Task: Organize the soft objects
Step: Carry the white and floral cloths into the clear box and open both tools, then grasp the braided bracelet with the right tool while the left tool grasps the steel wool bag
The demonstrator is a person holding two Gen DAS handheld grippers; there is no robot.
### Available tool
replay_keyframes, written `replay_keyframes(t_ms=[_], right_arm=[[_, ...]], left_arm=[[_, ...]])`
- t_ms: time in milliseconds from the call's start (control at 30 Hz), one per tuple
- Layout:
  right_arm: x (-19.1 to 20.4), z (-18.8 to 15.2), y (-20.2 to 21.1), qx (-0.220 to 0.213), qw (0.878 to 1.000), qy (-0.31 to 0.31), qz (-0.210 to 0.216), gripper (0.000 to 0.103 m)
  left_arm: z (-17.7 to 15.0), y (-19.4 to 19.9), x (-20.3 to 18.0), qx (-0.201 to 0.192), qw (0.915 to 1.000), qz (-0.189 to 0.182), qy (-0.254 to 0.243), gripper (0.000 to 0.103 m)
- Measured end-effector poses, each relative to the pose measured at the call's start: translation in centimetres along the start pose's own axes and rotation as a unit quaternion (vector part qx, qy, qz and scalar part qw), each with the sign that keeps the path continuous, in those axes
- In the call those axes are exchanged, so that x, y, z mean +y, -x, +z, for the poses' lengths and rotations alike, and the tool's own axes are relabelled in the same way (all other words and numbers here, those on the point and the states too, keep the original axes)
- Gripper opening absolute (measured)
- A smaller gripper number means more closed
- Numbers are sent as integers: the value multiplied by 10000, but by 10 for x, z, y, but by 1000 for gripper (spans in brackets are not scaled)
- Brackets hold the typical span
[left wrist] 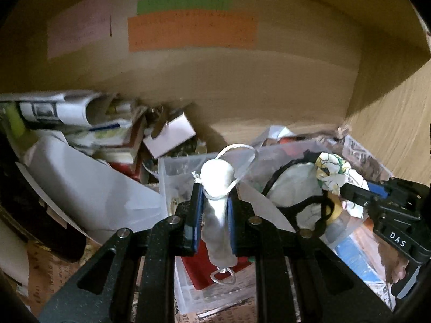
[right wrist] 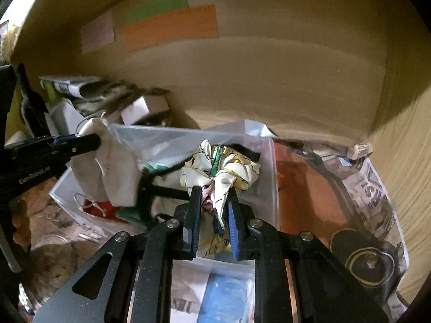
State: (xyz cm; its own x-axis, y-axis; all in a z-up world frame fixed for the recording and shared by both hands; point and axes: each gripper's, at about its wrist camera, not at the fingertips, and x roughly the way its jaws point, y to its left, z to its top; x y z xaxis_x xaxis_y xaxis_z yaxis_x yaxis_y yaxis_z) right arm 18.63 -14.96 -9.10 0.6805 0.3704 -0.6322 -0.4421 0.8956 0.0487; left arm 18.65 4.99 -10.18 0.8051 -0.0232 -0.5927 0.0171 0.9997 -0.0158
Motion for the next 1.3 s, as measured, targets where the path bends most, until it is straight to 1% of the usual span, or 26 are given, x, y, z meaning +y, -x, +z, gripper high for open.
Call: replay_keyframes(t_ms=[133, 233, 300, 400, 433, 500, 533, 600, 633, 767, 833, 933, 1000, 1067, 1133, 1200, 1300], right_arm=[[-1, -1, -6, 103, 9999, 11, -41, 18], [0, -2, -9, 175, 9998, 60, -100, 28], [1, -3, -11, 198, 9996, 90, -175, 41], [1, -4, -9, 176, 9994, 133, -267, 51], [1, -4, -7, 168, 9994, 141, -280, 52], [1, -4, -2, 140, 9993, 158, -299, 60], [1, -4, 1, 96, 9993, 169, -323, 62], [3, -3, 9, 7, 9991, 203, -367, 70], [4, -3, 13, -43, 9990, 222, -377, 72], [9, -4, 29, -210, 9988, 300, -310, 73], [12, -5, 37, -281, 9989, 304, -237, 73], [16, -10, 52, -359, 9989, 292, -68, 75], [20, -15, 62, -417, 9987, 302, 4, 82], [24, -23, 70, -453, 9984, 328, 73, 83], [27, -30, 76, -433, 9984, 338, 130, 83], [32, -39, 80, -384, 9984, 338, 218, 83], [39, -55, 84, -246, 9986, 311, 343, 83]], left_arm=[[-6, -9, 1, 195, 9998, 3, 5, 17], [-8, -10, 1, 254, 9997, 7, -31, 23], [-9, -8, 1, 256, 9997, -8, -31, 37], [-11, -4, 2, 215, 9998, -13, -17, 50], [-11, -2, 2, 202, 9998, -26, -27, 51], [-12, 3, 2, 186, 9998, -73, -25, 56], [-13, 6, 2, 181, 9998, -90, -14, 57], [-14, 14, 3, 144, 9998, -120, 8, 62], [-15, 17, 3, 119, 9999, -117, 14, 63], [-18, 31, 3, 50, 9999, -147, 42, 65], [-20, 39, 3, 11, 9998, -171, 50, 69], [-25, 54, 1, -103, 9997, -189, 71, 77], [-31, 66, 1, -215, 9996, -150, 69, 85], [-35, 75, -1, -285, 9995, -108, 48, 89], [-42, 84, -4, -320, 9994, -116, 14, 90], [-50, 92, -6, -305, 9994, -151, 25, 95], [-64, 101, -9, -261, 9995, -187, 82, 98]])
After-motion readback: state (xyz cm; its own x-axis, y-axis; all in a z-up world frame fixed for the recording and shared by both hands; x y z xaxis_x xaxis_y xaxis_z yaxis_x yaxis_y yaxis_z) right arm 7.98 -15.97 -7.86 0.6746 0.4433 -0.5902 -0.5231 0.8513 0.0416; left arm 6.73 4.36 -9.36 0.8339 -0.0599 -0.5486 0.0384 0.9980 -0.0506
